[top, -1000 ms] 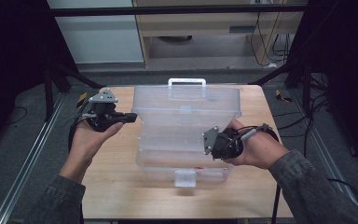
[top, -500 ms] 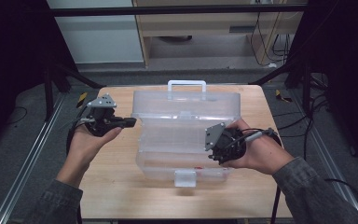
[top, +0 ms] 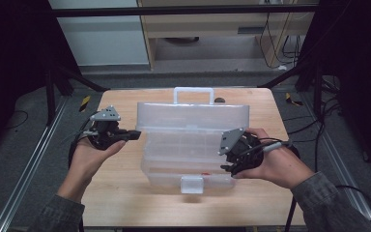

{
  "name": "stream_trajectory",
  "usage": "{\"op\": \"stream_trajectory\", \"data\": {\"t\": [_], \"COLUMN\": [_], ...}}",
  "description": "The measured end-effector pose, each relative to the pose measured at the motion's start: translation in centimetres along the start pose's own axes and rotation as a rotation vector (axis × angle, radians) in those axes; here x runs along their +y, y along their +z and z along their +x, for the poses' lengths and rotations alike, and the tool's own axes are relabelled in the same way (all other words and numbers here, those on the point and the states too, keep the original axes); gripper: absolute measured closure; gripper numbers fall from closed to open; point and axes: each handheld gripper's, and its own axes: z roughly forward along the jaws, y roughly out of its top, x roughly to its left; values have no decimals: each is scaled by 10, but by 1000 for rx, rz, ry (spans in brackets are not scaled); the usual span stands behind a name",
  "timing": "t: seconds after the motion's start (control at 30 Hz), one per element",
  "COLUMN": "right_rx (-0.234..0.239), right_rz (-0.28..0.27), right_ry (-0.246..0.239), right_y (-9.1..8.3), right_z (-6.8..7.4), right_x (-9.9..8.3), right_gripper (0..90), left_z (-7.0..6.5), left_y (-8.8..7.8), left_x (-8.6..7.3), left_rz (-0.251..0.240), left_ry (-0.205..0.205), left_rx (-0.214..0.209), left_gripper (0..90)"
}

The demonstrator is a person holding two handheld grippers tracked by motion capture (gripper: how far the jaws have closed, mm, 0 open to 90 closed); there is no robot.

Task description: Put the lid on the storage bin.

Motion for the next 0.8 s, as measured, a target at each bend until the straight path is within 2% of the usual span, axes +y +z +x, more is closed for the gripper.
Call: {"op": "stream_trajectory", "data": {"t": [0.23, 0.8], "right_rx": [6, 12], "right_rz": [-7, 9], "right_ry": [32, 67], "right_y": [-2, -6], "right_z": [4, 10], "right_x": [-7, -25], "right_gripper": [205, 195], "left_z": [-2, -3], "left_y": [2, 4], "left_x": [-4, -7], "left_rz": [9, 27], "left_ry": [0, 5], "left_rx": [-6, -16], "left_gripper": [900, 900]}}
